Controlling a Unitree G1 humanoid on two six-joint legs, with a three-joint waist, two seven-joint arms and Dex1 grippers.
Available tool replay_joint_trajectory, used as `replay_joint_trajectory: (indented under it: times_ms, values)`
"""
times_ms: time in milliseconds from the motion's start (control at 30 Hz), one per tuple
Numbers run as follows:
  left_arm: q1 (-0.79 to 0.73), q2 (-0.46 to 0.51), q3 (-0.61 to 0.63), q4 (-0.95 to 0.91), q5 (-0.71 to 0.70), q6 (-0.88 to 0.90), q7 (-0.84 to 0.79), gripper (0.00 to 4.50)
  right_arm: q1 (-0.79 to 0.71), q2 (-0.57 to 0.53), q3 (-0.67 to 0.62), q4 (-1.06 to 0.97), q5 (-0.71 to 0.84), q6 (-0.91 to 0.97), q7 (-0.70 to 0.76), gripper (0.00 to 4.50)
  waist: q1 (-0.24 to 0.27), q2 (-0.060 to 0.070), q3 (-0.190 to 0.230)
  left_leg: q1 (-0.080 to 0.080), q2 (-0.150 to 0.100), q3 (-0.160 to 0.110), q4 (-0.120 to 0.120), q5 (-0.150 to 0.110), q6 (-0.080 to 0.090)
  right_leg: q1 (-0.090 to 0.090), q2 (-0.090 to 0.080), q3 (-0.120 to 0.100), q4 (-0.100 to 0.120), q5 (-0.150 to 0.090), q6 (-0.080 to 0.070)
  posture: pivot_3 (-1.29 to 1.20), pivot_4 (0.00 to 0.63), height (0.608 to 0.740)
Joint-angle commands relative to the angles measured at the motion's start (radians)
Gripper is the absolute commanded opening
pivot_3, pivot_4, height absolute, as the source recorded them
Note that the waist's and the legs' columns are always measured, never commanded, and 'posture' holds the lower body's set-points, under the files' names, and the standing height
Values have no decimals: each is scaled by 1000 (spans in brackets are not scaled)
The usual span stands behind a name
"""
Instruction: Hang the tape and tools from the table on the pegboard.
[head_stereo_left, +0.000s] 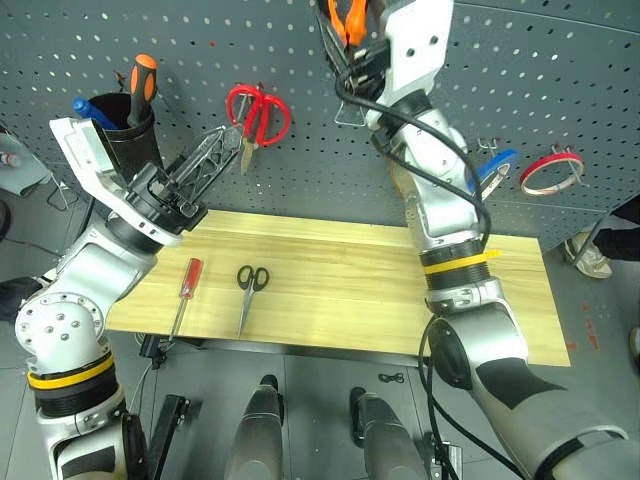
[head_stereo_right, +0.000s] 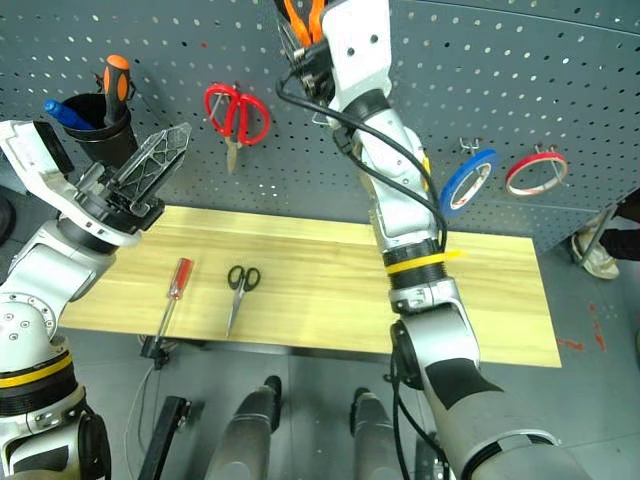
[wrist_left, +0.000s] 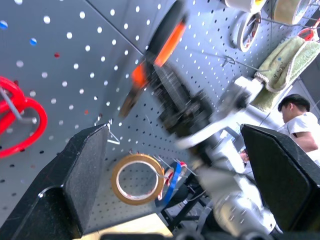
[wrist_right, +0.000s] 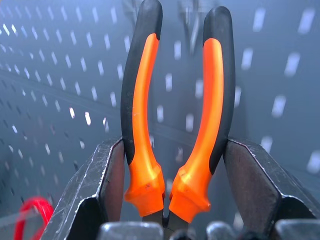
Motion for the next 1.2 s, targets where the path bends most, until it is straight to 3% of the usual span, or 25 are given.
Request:
replay_joint_trajectory:
  times_ms: [33, 233, 433, 500, 600, 767, 1000, 1200]
  values:
    - [-9, -3, 3, -13, -1, -19, -9, 4500, -60, 1, -12, 78, -15, -129, -53, 2649, 2, 0, 0, 0, 0, 0, 0, 0, 0, 0, 0, 0, 0, 0, 0, 267, 250, 740]
    - [-5, 1, -1, -19, -5, -13, -5, 4500, -36, -4, -9, 182, -29, -164, -92, 2649, 10, 0, 0, 0, 0, -1, 0, 1, -1, 0, 0, -1, 0, 0, 0, 273, 252, 740]
    - [-3, -1, -7, -26, -9, -10, -2, 4500, 15, 25, -32, 162, 20, -27, -96, 2649, 9, 0, 0, 0, 0, -3, 0, 2, -3, 0, 0, -3, 3, 1, -1, 272, 249, 740]
    - [-9, -7, -9, -23, -12, -13, 3, 4500, 35, 17, -26, 130, 22, -11, -82, 3668, 9, 0, 0, 1, 0, -3, 0, 3, -4, 0, 0, -3, 4, 1, -2, 262, 245, 740]
    - [-14, -9, -14, -18, -10, -12, 2, 4500, 56, 4, -18, 80, 22, 11, -60, 4460, 9, 0, 0, 1, 0, -5, 0, 6, -4, 1, 0, -5, 4, 2, -3, 252, 249, 740]
    - [18, -1, -22, -26, 17, -4, 8, 4500, 133, -36, -3, -71, 28, 101, 7, 4460, 10, 0, 0, 0, 0, -8, 0, 8, -6, 1, 0, -7, 4, 2, -2, 234, 253, 740]
    - [274, 63, -87, -105, 265, -7, 25, 4500, 357, -169, 23, -528, 198, 475, 271, 4460, 8, 0, 0, 0, 0, -9, -6, 8, -6, 0, 0, -9, 3, 2, -3, 200, 277, 740]
    - [423, 20, -248, -111, 594, -25, 196, 4500, 547, -353, 53, -881, 485, 832, 532, 4460, 6, 0, 0, 0, 0, -9, -5, 8, -6, 1, 0, -9, 3, 1, -4, 162, 299, 740]
